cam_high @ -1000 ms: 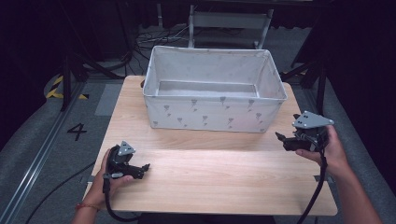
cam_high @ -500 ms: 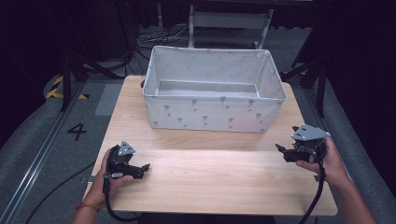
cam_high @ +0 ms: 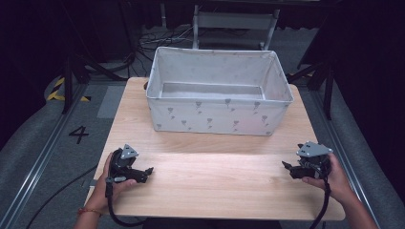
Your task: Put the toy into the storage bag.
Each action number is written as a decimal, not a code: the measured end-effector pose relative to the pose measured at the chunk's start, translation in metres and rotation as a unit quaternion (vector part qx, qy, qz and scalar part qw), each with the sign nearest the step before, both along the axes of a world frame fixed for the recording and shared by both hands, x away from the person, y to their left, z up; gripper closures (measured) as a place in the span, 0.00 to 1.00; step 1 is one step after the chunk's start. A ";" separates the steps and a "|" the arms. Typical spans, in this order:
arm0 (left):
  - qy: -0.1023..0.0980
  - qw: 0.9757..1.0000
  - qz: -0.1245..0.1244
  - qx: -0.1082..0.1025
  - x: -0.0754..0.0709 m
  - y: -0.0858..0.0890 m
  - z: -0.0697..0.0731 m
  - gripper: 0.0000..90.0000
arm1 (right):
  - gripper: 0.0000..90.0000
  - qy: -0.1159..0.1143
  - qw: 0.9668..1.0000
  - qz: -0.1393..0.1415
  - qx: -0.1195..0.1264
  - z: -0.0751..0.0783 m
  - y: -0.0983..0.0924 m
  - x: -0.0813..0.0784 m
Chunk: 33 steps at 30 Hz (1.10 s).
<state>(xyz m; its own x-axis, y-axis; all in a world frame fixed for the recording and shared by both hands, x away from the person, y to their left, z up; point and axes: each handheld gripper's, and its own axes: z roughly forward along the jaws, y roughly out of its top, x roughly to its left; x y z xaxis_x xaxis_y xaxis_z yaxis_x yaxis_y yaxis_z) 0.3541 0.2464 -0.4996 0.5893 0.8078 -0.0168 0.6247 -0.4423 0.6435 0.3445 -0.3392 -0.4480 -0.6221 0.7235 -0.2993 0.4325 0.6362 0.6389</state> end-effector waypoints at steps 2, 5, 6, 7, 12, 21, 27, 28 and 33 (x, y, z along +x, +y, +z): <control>0.000 1.000 0.000 0.000 0.000 0.000 0.000 0.00 | 0.18 0.008 1.000 0.003 0.002 -0.005 -0.002 -0.001; 0.000 1.000 0.000 0.000 0.000 0.000 0.000 0.00 | 0.18 0.010 1.000 0.002 0.005 -0.011 -0.005 -0.004; 0.001 1.000 0.001 -0.001 0.000 0.000 0.000 0.00 | 0.18 0.015 1.000 0.002 0.014 -0.014 -0.007 -0.005; 0.000 1.000 0.000 0.000 0.000 0.000 0.000 0.00 | 0.18 0.019 1.000 0.001 0.020 -0.018 -0.009 -0.006; 0.002 1.000 0.003 -0.002 0.000 0.000 0.000 0.00 | 0.18 0.042 0.997 -0.008 0.070 -0.041 -0.021 -0.012; 0.001 1.000 0.013 -0.004 0.001 -0.002 -0.001 0.00 | 0.16 0.071 0.985 -0.039 0.150 -0.058 -0.035 -0.011; 0.001 1.000 0.012 -0.003 0.001 -0.002 0.000 0.00 | 0.15 0.071 0.985 -0.040 0.150 -0.058 -0.035 -0.011; 0.002 1.000 0.012 -0.004 0.001 -0.002 0.000 0.00 | 0.15 0.071 0.985 -0.041 0.150 -0.058 -0.035 -0.011; 0.000 1.000 0.012 -0.003 0.001 -0.002 -0.001 0.00 | 0.14 0.070 0.985 -0.049 0.148 -0.058 -0.035 -0.012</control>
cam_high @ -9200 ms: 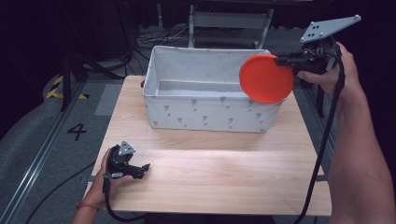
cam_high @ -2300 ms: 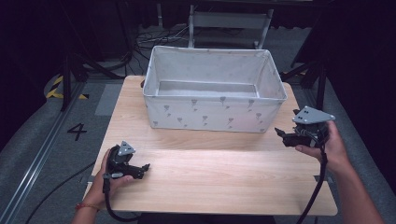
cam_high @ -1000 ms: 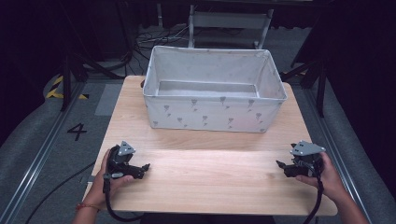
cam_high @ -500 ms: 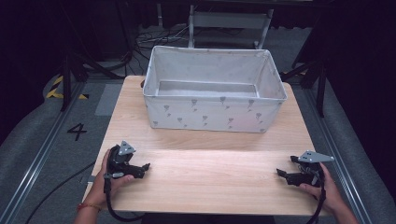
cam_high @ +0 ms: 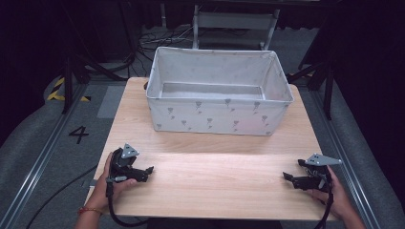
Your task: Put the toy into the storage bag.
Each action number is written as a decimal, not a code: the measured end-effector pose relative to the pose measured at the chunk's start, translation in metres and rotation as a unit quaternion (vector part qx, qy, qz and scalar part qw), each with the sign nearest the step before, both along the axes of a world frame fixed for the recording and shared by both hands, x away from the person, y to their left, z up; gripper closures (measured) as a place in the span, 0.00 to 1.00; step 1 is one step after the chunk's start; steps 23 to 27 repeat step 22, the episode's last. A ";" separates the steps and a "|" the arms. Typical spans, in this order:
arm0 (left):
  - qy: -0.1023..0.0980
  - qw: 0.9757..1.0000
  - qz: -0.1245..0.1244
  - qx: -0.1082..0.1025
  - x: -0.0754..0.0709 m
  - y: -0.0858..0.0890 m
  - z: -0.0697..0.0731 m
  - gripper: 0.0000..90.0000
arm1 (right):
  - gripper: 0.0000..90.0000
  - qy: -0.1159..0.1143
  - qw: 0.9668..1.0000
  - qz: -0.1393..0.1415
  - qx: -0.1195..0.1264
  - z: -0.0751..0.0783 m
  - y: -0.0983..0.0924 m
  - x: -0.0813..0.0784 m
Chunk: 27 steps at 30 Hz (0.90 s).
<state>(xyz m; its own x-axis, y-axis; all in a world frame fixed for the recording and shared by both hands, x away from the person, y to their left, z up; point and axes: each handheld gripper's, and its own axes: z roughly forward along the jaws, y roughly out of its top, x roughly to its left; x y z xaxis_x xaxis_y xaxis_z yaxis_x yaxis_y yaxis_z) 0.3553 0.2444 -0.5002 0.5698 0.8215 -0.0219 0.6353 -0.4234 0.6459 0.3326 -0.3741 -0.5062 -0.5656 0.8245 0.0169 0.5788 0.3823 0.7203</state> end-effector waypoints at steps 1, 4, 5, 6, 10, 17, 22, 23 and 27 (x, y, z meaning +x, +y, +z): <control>0.000 1.000 0.000 0.000 0.000 0.000 0.000 0.00 | 0.14 0.001 1.000 0.001 0.000 0.000 0.000 0.000; 0.000 1.000 0.000 0.000 0.000 0.000 0.000 0.00 | 0.14 0.001 1.000 0.000 0.001 0.000 0.000 0.000; 0.000 1.000 0.000 0.000 0.000 0.000 0.000 0.00 | 0.13 0.001 1.000 0.000 0.001 0.000 0.000 0.000; 0.000 1.000 0.000 0.000 0.000 0.000 0.000 0.00 | 0.14 0.001 1.000 0.000 0.001 0.000 0.000 0.000; 0.002 1.000 0.001 0.000 0.000 0.000 0.000 0.00 | 0.13 0.001 1.000 0.000 0.001 0.000 0.000 0.000; 0.001 1.000 0.003 0.000 0.000 0.000 0.000 0.00 | 0.13 0.001 1.000 0.000 0.001 0.000 0.000 0.000; 0.001 1.000 0.003 0.000 0.000 0.000 0.000 0.00 | 0.13 0.001 1.000 -0.001 0.000 0.000 0.000 0.000; 0.001 1.000 0.003 0.000 0.000 0.000 0.000 0.00 | 0.13 0.001 1.000 -0.001 0.000 0.000 0.000 0.000; 0.001 1.000 0.003 0.000 0.000 0.000 0.000 0.00 | 0.13 0.001 1.000 -0.001 0.000 0.000 0.000 0.000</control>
